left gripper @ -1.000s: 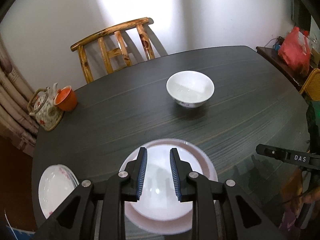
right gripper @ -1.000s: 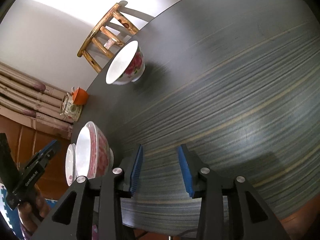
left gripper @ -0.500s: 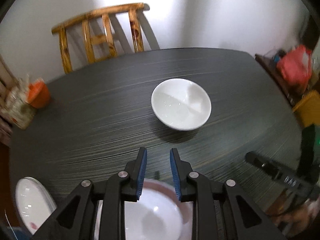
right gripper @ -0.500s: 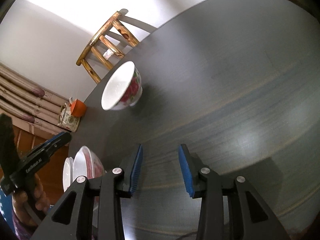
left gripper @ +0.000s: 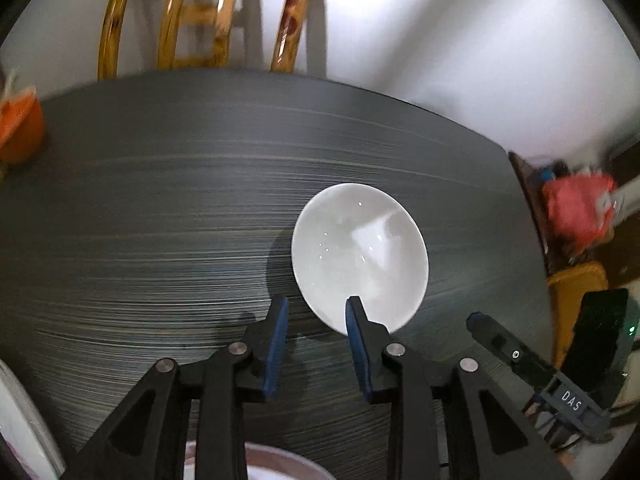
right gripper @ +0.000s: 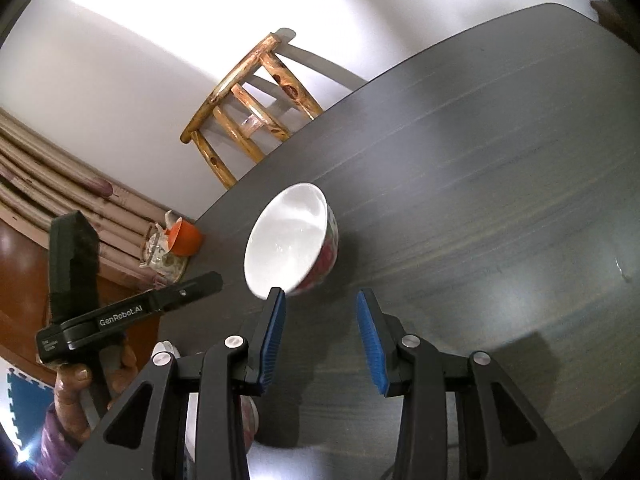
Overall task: Organize plates and bowls
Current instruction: 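Grasp the rim of the small floral bowl with the left tool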
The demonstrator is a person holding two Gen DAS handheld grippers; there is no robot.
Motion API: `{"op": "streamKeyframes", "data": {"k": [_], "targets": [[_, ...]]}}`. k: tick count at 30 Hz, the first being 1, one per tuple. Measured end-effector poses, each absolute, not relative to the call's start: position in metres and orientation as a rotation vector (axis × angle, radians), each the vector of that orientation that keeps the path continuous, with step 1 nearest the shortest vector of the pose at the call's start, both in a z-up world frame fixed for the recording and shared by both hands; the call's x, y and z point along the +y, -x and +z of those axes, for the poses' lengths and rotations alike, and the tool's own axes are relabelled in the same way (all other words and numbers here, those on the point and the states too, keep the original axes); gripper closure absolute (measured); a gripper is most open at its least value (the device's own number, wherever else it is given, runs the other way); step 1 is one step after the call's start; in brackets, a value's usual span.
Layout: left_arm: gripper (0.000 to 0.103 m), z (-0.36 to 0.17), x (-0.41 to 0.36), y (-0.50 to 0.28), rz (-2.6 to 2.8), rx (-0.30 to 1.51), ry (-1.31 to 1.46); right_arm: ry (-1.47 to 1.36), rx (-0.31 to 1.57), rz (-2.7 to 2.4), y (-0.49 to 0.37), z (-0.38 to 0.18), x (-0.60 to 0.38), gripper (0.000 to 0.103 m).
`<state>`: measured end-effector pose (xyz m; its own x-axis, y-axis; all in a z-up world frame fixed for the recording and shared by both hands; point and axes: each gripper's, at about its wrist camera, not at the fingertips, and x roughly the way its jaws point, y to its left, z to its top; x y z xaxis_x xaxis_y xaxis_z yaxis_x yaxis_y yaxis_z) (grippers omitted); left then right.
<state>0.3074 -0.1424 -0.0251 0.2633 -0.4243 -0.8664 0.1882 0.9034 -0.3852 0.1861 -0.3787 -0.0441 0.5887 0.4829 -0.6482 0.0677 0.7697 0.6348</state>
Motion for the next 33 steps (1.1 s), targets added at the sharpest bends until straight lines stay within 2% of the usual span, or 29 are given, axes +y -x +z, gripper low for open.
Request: {"op": "streamKeyframes", "data": {"k": [10, 33], "targets": [[0.07, -0.051, -0.14, -0.327, -0.432, 1.313, 0.332, -0.69, 0.976, 0.285, -0.234, -0.049, -0.377, 0.067], [0.07, -0.068, -0.149, -0.343, -0.432, 1.309, 0.317, -0.673, 1.051, 0.27, -0.279, -0.075, -0.365, 0.067]]}}
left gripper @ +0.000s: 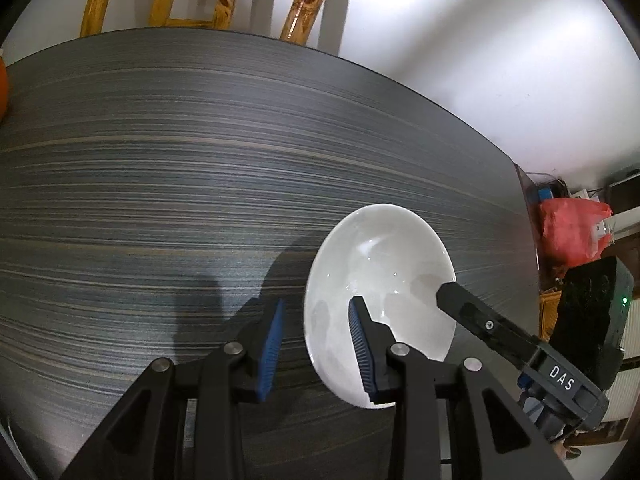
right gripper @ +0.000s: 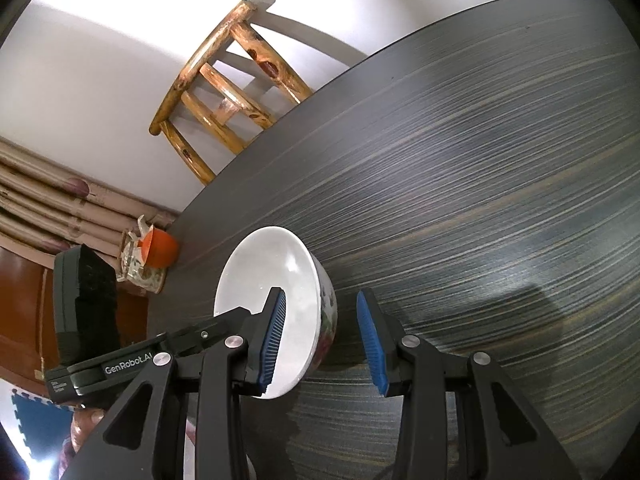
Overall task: Organize plates and bowls
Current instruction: 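Grasp the rim of the small floral bowl with the left tool, then carry the small bowl to the large bowl while the right tool steadies the stack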
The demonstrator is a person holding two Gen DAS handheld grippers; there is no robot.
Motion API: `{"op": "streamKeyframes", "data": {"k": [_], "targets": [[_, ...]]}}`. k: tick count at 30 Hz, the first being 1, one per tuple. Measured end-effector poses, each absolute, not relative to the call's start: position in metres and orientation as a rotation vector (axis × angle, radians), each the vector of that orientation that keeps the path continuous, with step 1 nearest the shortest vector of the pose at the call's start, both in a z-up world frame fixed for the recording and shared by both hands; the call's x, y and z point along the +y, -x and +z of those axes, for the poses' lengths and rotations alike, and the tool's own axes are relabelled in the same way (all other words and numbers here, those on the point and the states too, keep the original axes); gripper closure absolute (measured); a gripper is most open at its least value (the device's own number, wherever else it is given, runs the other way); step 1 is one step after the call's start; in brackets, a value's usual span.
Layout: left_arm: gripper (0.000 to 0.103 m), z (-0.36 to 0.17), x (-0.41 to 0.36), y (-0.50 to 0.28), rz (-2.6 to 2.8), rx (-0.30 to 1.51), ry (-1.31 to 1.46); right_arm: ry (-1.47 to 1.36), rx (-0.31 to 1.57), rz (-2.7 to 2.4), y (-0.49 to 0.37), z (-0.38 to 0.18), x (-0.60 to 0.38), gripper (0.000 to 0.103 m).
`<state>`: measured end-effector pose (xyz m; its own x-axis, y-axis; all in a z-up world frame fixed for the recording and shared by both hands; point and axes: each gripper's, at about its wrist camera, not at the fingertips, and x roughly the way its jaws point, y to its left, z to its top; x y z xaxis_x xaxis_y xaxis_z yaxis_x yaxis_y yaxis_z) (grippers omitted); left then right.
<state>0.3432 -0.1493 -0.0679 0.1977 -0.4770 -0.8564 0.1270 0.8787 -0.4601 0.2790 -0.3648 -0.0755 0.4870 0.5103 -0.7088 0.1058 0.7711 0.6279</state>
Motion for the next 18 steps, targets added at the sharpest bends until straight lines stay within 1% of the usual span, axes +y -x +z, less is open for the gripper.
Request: {"op": "streamKeyframes", "data": {"k": [5, 11, 12, 13, 14, 15, 18], "targets": [[0.07, -0.072, -0.157, -0.346, -0.432, 1.326, 0.316, -0.677, 1.065, 0.265, -0.284, -0.08, -0.363, 0.067], [0.07, -0.074, -0.16, -0.348, -0.42, 1.325, 0.316, -0.664, 1.072, 0.265, -0.288, -0.082, -0.36, 0.075], [0.074, -0.074, -0.161, -0.348, -0.422, 1.32, 0.307, -0.66, 1.072, 0.262, -0.288, -0.082, -0.36, 0.077], [0.092, -0.075, -0.163, -0.347, -0.422, 1.317, 0.291, -0.655, 1.072, 0.259, -0.288, -0.082, -0.36, 0.079], [0.095, -0.075, -0.165, -0.346, -0.41, 1.311, 0.262, -0.649, 1.075, 0.255, -0.289, -0.083, -0.36, 0.085], [0.095, -0.074, -0.166, -0.344, -0.407, 1.294, 0.246, -0.647, 1.078, 0.255, -0.289, -0.084, -0.36, 0.09], [0.096, -0.071, -0.167, -0.341, -0.406, 1.271, 0.229, -0.625, 1.069, 0.259, -0.289, -0.085, -0.358, 0.092]]}}
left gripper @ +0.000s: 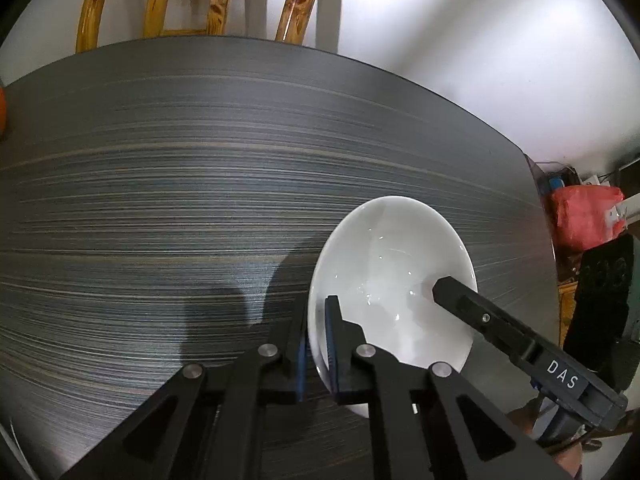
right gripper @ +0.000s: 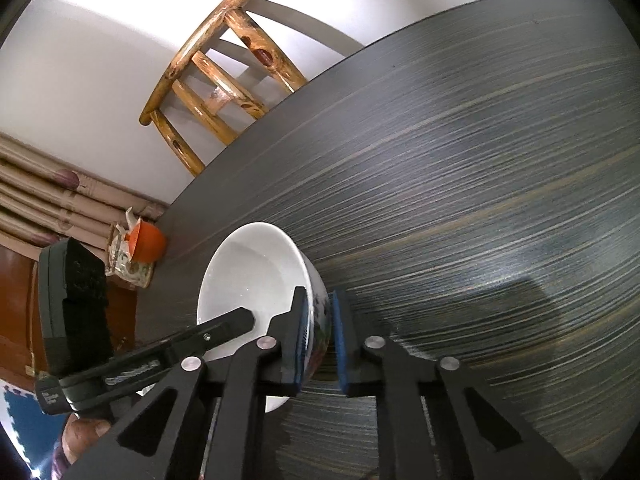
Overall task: Organize plates and bowls
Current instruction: 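Carry the small bowl to the large bowl while the right tool steadies the stack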
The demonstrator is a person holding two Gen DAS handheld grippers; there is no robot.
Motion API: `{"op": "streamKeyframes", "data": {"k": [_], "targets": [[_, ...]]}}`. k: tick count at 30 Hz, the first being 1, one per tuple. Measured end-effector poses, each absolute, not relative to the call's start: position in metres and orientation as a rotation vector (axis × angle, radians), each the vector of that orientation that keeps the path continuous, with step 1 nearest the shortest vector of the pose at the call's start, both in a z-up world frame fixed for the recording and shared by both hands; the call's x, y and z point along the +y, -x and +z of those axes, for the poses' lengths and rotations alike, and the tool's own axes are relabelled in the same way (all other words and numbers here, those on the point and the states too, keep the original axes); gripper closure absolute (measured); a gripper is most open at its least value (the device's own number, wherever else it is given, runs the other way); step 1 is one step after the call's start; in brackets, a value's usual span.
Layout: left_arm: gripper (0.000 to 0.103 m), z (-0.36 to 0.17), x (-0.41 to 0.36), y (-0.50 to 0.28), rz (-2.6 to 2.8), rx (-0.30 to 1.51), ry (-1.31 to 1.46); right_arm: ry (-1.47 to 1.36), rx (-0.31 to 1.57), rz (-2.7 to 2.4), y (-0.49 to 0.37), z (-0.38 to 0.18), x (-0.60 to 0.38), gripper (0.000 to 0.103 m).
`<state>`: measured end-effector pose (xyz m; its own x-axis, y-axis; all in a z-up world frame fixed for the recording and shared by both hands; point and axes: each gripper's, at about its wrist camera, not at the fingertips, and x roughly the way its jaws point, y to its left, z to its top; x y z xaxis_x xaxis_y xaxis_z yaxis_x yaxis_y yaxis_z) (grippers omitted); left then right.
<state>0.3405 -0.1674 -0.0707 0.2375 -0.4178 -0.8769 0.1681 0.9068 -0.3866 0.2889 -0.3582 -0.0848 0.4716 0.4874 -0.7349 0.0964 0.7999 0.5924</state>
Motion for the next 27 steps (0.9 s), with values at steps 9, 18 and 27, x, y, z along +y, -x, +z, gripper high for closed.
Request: {"op": "streamKeyframes", "data": {"k": [9, 18, 27], "targets": [[0.096, -0.026, -0.148, -0.299, -0.441, 1.186, 0.274, -0.627, 1.015, 0.275, -0.266, -0.063, -0.359, 0.092], [0.096, 0.01, -0.105, -0.235, -0.417, 1.134, 0.315, -0.613, 0.981, 0.355, -0.213, -0.023, -0.333, 0.092], [0.096, -0.002, -0.049, -0.173, -0.339, 1.157, 0.358, -0.594, 1.027, 0.436, -0.159, -0.022, -0.281, 0.092]]}}
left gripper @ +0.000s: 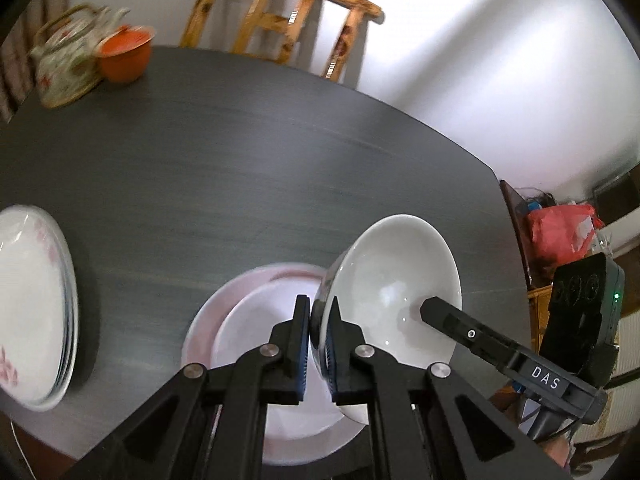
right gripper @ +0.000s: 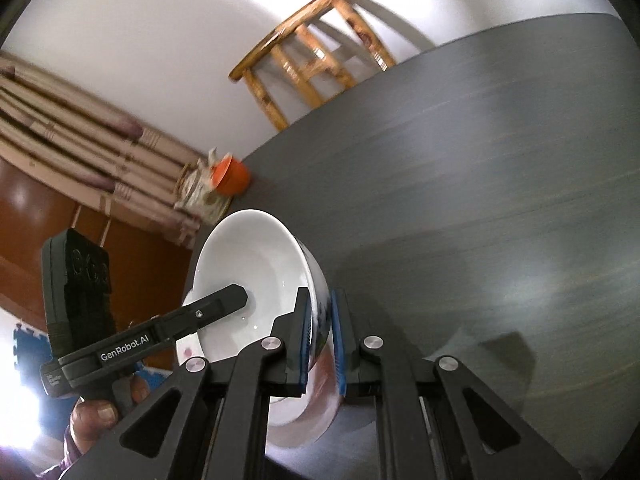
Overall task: Organize plates and bowls
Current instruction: 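Carry the small bowl to the large bowl while the right tool steadies the stack, then lower the small bowl into the large bowl and open the left tool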
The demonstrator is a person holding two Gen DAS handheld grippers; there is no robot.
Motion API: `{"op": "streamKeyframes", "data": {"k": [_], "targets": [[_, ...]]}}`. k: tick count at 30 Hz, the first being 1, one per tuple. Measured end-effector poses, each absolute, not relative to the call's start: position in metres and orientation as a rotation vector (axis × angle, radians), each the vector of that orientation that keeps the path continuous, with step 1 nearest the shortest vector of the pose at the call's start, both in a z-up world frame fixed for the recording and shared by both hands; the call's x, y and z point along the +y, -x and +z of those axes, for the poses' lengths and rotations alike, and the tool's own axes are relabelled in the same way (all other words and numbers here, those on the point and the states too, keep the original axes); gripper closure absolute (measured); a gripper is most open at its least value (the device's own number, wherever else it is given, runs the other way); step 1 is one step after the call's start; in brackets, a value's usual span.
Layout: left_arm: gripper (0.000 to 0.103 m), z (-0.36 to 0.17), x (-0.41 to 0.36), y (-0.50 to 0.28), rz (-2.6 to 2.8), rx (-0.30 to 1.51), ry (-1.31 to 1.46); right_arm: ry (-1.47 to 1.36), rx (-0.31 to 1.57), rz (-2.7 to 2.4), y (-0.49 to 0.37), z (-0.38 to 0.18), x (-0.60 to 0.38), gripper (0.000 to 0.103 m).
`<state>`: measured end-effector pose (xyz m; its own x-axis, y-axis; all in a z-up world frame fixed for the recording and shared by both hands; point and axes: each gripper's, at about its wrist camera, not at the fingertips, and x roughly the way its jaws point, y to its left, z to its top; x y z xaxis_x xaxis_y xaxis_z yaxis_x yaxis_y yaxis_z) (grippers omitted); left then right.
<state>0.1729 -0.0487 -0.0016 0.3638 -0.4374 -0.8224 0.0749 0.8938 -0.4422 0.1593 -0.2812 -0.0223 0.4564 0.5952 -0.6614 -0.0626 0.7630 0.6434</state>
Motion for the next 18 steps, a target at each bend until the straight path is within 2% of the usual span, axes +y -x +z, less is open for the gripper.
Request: {"op": "streamKeyframes", "data": {"k": [18], "targets": [[0.096, -0.043, -0.025, -0.142, -0.287, 1.177, 0.334, -0.495, 1.121, 0.423, -0.13, -0.05, -0.227, 0.092]]}}
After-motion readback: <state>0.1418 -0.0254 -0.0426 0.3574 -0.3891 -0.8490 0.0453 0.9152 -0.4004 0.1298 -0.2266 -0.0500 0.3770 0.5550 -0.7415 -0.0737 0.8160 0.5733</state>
